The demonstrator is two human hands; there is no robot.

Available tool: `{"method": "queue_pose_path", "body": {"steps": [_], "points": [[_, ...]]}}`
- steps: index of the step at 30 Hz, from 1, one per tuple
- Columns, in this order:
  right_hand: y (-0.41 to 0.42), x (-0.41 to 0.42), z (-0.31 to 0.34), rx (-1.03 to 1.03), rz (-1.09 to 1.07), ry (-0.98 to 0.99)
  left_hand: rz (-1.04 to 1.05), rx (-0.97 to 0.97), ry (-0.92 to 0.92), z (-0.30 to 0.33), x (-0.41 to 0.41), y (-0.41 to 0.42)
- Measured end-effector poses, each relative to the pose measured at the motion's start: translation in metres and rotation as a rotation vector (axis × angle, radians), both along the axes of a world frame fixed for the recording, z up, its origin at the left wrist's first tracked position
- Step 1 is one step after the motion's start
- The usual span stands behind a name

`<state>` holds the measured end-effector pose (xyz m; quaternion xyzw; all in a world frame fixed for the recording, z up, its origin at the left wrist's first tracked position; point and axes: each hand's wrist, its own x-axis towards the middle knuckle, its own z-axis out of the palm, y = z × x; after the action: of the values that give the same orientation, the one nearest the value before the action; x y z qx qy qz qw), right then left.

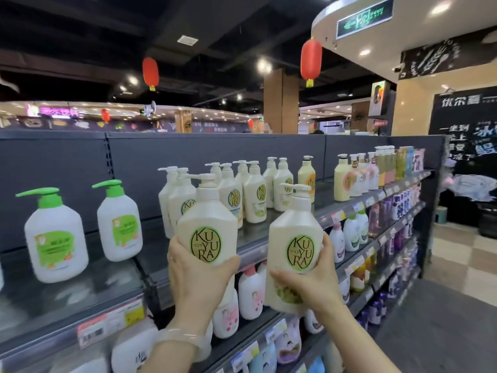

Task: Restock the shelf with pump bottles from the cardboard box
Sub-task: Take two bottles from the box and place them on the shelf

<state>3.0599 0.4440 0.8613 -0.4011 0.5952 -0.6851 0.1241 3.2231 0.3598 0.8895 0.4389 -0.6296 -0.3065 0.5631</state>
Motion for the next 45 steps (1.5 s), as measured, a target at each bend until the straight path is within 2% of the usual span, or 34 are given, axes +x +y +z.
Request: {"method": "queue_pose_path", "body": {"steps": [12, 18, 22, 30, 39, 45], "points": [[-0.080, -0.161, 0.010, -0.070, 0.125, 0.029, 0.111, -0.057, -0.010, 0.016, -0.139, -0.046], [-0.122, -0.280, 0.019, -0.032, 0.204, 0.061, 0.241, -0.010, 0.023, 0.011, -0.231, -0.060], [-0.158, -0.329, 0.034, -0.061, 0.273, 0.063, 0.326, 0.026, 0.019, 0.013, -0.274, -0.062], [-0.220, -0.346, 0.036, -0.108, 0.431, 0.141, 0.409, 0.039, -0.019, 0.014, -0.310, -0.073], [-0.256, -0.361, 0.021, -0.080, 0.440, 0.109, 0.433, -0.002, 0.009, 0.021, -0.314, -0.094], [-0.264, -0.362, 0.013, -0.073, 0.474, 0.170, 0.432, -0.018, 0.046, 0.019, -0.319, -0.112]]}}
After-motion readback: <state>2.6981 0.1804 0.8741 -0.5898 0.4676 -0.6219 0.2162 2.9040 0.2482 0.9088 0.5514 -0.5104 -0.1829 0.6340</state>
